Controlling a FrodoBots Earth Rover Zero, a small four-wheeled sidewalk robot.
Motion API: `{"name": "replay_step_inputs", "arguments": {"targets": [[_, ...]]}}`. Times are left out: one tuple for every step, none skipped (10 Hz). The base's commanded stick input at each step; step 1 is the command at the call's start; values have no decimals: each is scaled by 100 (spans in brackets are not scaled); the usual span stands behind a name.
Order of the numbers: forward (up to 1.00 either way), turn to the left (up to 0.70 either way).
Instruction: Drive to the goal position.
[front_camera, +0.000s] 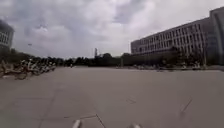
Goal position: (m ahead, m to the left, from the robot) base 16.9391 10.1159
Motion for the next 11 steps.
{"name": "replay_step_inputs", "arguments": {"targets": [[85,0],[85,0],[85,0],[85,0],[85,0],[85,0],[85,0],[85,0],[85,0],[85,0],[85,0]]}}
